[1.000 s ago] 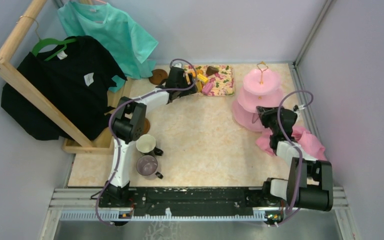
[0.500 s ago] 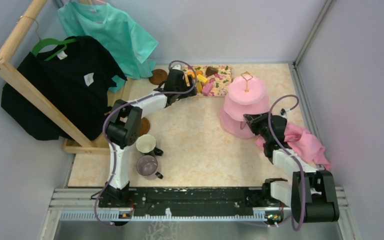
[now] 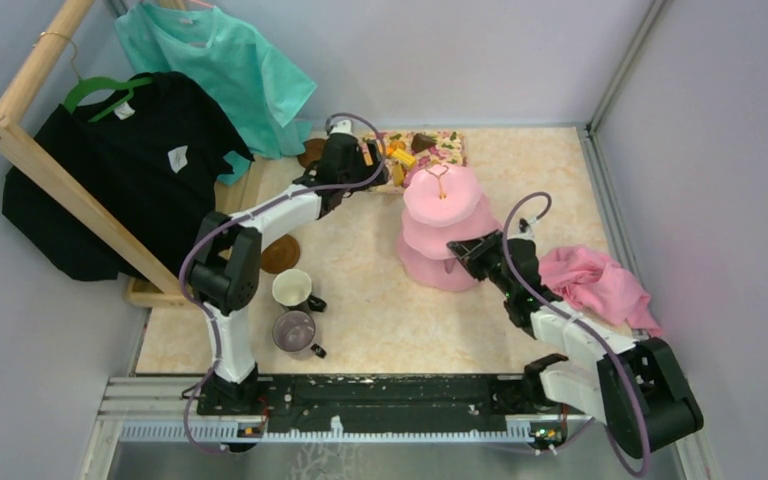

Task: Serve the afternoon tea
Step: Move the desert table to the center of the board.

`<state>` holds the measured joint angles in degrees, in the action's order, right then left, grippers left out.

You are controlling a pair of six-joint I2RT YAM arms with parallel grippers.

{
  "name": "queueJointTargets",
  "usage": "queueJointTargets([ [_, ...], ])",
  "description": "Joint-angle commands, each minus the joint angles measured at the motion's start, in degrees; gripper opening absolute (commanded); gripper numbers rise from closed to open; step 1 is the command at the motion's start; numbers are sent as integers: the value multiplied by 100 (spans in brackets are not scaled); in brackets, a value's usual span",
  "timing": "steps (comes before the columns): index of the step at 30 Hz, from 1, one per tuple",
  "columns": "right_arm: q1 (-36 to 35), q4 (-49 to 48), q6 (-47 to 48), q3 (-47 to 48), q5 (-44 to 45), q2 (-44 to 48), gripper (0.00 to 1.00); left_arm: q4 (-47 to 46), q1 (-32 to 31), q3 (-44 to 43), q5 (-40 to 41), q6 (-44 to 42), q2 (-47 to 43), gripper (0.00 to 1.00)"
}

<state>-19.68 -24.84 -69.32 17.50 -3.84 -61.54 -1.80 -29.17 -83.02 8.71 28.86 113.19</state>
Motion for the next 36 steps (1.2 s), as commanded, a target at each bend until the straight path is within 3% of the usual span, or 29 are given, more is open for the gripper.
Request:
queueJointTargets([
  [1,-515,-606,-141,149,293,-53,17,-162,-33,345,250,-16,-535,91],
  [18,-2063,-1812,-552,840,604,-1641,17,-100,-34,1112,1004,-372,-1609,93],
  [28,-2564,-1687,-451,1221,892,-2044,19,-73,-20,1231,1161,-560,-1892,94],
  [31,-2571,-1503,-328,1243,988,-1941,30,-66,-22,1229,1192,-584,-1888,94],
  [36,-2567,-903,158,1444,1169,-1705,57,-100,7,1222,1175,-538,-1854,95],
])
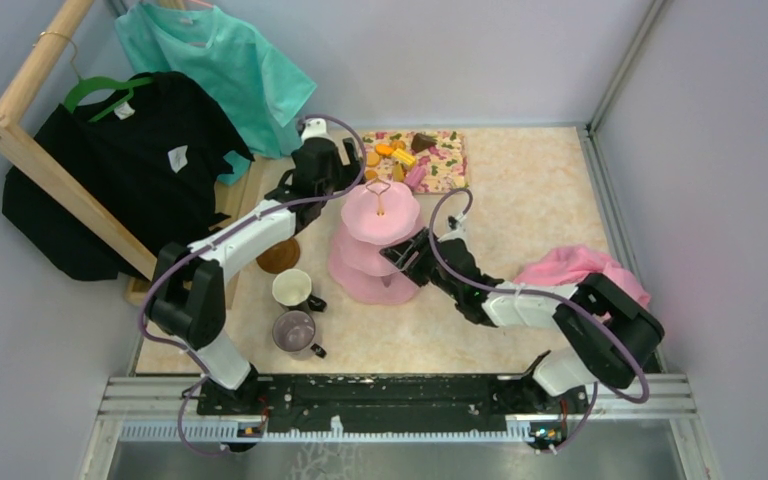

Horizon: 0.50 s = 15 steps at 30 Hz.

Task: Serve the afternoon tea
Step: Move the desert table to the center of the board.

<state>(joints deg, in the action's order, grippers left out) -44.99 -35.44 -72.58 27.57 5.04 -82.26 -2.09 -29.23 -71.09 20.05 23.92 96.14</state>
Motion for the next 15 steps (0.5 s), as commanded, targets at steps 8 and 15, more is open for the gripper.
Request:
queueJointTargets([
  [8,-36,1259,1200,734,644,914,66,-57,152,-65,-36,34,-80,96],
  [15,-40,1865,1450,681,753,1385,66,-61,239,-116,-103,42,-40,96],
])
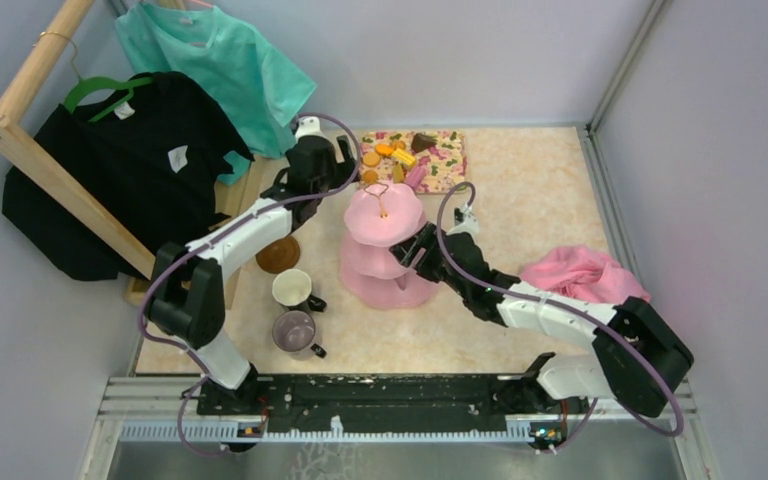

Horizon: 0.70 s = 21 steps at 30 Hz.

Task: Serve the afternoon tea
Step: Move the desert table to the center of the board.

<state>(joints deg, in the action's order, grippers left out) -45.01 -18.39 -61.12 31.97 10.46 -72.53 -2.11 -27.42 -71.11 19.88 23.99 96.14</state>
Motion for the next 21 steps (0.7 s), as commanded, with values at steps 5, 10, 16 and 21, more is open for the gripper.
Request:
queueJointTargets([
  [5,-33,304,322,183,130,420,67,-78,78,-87,-167,97,3,96],
  [10,-36,179,209,119,9,224,67,-110,85,-22,-197,115,2,96],
  [16,-34,178,160,-52,83,308,68,-162,107,37,-223,113,15,96],
  [21,-34,474,235,-188,229,545,69,-195,116,32,-297,156,70,96],
])
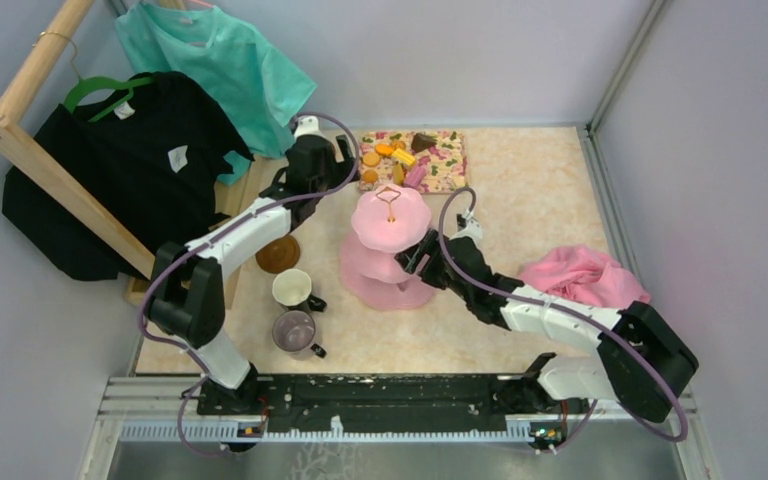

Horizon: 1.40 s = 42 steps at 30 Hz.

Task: Serve the afternoon tea
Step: Move the desert table to the center of the board, then move the distractor to the corner of the board.

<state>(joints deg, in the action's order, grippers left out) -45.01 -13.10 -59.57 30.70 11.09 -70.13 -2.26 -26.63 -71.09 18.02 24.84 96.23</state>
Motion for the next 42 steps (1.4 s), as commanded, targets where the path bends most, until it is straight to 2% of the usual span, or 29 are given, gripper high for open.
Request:
queueJointTargets([
  [1,-32,-71,82,-110,154,322,69,-180,43,27,-121,81,67,96],
  [10,-34,127,261,-259,242,668,71,-183,60,0,-132,117,106,96],
  [19,-34,1013,502,-152,704,1211,71,-172,117,-30,-230,226,193,96],
  [24,-34,2377,186,-4,1634,1806,68,-229,270,87,-335,365,184,96],
  [30,36,4793,-657,1081,3498,1864,65,-313,549,335,-540,666,63,96],
  [32,406,5646,-907,1582,3794,1668,65,-373,623,430,-635,805,10,96],
  [35,1359,6579,-1191,2100,3716,1352,65,-479,684,598,-732,979,-73,96],
  [38,2361,6761,-1012,2325,3426,1192,65,-619,734,743,-908,1203,-112,97],
  [39,2624,6806,-977,2379,3327,1122,69,-634,761,783,-978,1266,-119,97],
  [42,3309,6966,-876,2555,3119,860,70,-739,823,926,-1116,1413,-177,97],
])
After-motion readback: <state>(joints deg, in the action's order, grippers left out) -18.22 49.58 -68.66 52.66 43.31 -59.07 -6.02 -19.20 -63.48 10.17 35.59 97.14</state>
